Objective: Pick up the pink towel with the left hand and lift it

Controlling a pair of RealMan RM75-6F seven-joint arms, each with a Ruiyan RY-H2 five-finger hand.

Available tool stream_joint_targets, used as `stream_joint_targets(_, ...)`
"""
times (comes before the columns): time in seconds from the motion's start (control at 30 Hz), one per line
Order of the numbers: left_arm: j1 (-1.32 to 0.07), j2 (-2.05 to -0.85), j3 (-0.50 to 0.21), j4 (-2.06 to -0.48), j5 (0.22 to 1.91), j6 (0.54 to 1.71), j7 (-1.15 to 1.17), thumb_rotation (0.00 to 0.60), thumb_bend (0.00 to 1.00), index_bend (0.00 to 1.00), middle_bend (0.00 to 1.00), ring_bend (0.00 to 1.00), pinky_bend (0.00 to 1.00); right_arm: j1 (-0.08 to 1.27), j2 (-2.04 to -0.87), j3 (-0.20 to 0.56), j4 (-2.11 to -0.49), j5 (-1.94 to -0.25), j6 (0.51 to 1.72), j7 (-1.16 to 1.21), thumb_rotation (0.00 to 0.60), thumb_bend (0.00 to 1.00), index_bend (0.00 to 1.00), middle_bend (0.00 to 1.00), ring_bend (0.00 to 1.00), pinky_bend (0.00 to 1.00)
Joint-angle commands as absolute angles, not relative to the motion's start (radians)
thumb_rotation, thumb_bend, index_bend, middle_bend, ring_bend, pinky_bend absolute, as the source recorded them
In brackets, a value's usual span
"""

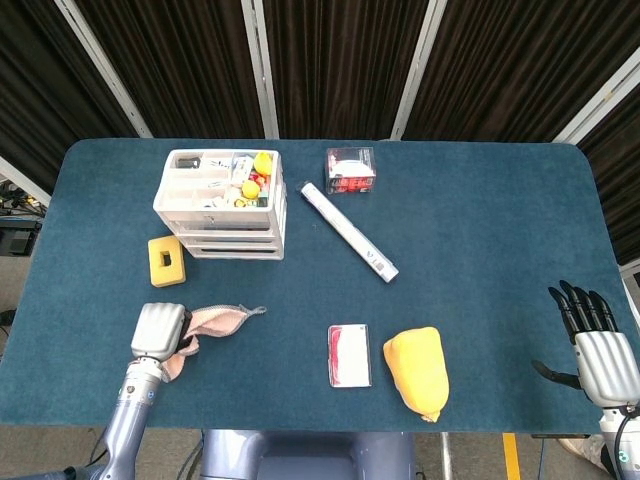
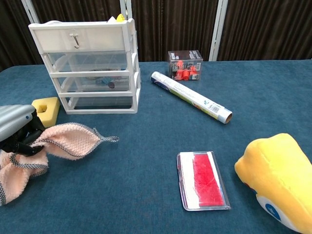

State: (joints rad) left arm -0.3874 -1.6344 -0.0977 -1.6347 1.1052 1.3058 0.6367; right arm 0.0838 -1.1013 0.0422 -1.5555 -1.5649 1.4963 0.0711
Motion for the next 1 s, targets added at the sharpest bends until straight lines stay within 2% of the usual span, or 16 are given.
stream_joint_targets(0.03,-0.376,-1.638,-0.118,-1.632,1.116,1.328,0.597,0.6,0.72,0.93,0.85,0.74,0.67,0.084,-1.101,0.042,-1.555,-1.564,1.496,0.071,0.6,0.01,0.02,0.0,0.0,0.0)
stream_joint_targets(0.27,-0.355,-1.642,-0.163,-1.652,1.165,1.408,0.506,0.6,0.74,0.94,0.85,0.76,0.7,0.085,-1.101,0.042,-1.555,-1.566,1.496,0.072,0.6,0.01,0.02,0.0,0.0,0.0)
stream_joint_targets(0.4,-0.349,-1.631,-0.187,-1.678,1.233,1.493,0.525,0.6,0.75,0.95,0.86,0.77,0.7,0.084,-1.101,0.042,-1.555,-1.566,1.497,0.072,0.6,0.01,0.02,0.0,0.0,0.0)
stream_joint_targets(0.63,-0.309,-1.599,-0.237,-1.784,1.264,1.605,0.497,0.6,0.75,0.96,0.86,0.77,0.7,0.084,-1.101,0.04,-1.557,-1.568,1.496,0.071,0.6,0.01,0.02,0.0,0.0,0.0)
stream_joint_targets(1.0,-0.279,-1.571,-0.279,-1.81,1.214,1.629,0.46,0.6,0.75,0.96,0.86,0.77,0.7,0.083,-1.102,0.041,-1.559,-1.566,1.498,0.066,0.6,0.01,0.02,0.0,0.0,0.0)
